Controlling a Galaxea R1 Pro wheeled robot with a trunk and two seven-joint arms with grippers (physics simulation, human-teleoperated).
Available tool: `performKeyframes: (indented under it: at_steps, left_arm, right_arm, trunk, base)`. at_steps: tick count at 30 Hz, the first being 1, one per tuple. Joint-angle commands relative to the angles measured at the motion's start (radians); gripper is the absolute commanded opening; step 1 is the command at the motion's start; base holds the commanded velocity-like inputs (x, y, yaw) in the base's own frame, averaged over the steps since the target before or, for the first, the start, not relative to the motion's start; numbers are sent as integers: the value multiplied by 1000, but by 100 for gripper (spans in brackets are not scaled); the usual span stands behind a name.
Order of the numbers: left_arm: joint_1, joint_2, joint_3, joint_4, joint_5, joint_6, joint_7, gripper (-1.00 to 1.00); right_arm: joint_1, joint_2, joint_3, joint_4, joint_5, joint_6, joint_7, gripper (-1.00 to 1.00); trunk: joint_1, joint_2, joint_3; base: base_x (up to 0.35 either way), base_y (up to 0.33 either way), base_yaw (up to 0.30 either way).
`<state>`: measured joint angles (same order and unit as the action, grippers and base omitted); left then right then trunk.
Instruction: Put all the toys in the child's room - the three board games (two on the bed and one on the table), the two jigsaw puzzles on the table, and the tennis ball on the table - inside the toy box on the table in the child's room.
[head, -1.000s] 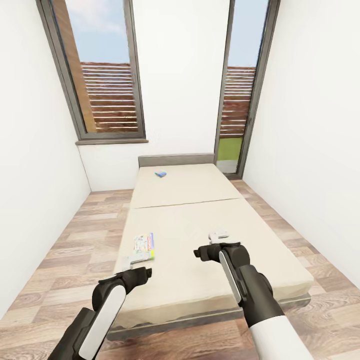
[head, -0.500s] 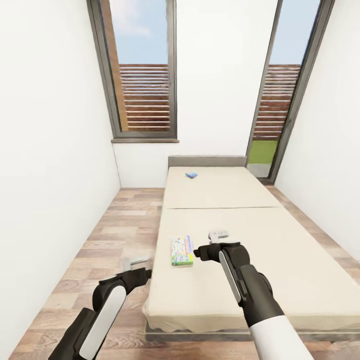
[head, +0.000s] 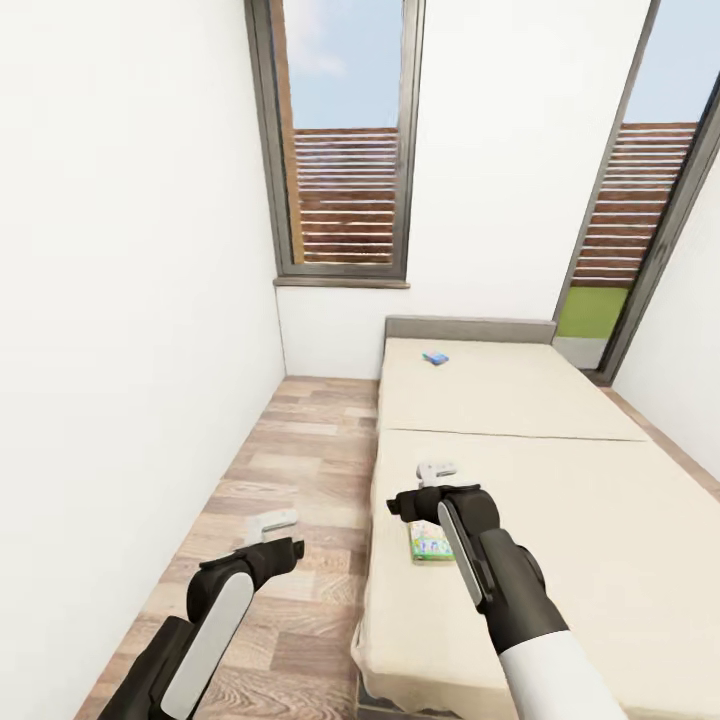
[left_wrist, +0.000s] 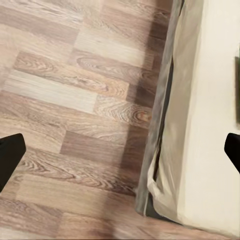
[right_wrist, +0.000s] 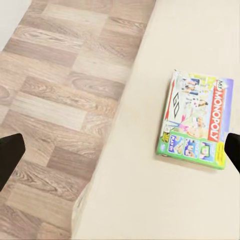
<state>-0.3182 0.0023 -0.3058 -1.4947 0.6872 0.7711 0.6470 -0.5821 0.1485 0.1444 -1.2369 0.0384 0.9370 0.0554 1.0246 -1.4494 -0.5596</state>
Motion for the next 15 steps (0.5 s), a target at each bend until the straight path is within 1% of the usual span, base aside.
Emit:
performKeyframes:
  at_steps: [1, 6, 15]
  left_arm:
    - [-1, 0, -1, 3, 10, 1, 10, 100]
    - [-2, -2, -3, 21, 11, 1, 10, 100]
    - [-2, -3, -5, 28, 11, 0, 10, 100]
  right_arm:
    - [-1, 0, -1, -1, 5, 5, 6, 100]
    - [-1, 0, -5, -1, 5, 4, 5, 100]
    - [-1, 0, -5, -1, 5, 3, 10, 100]
  trunk:
    - [0, -1, -1]
    - [0, -1, -1]
    - [0, -1, -1]
  base:
    - [229, 292, 26]
    - [190, 295, 11]
    - [151, 305, 2]
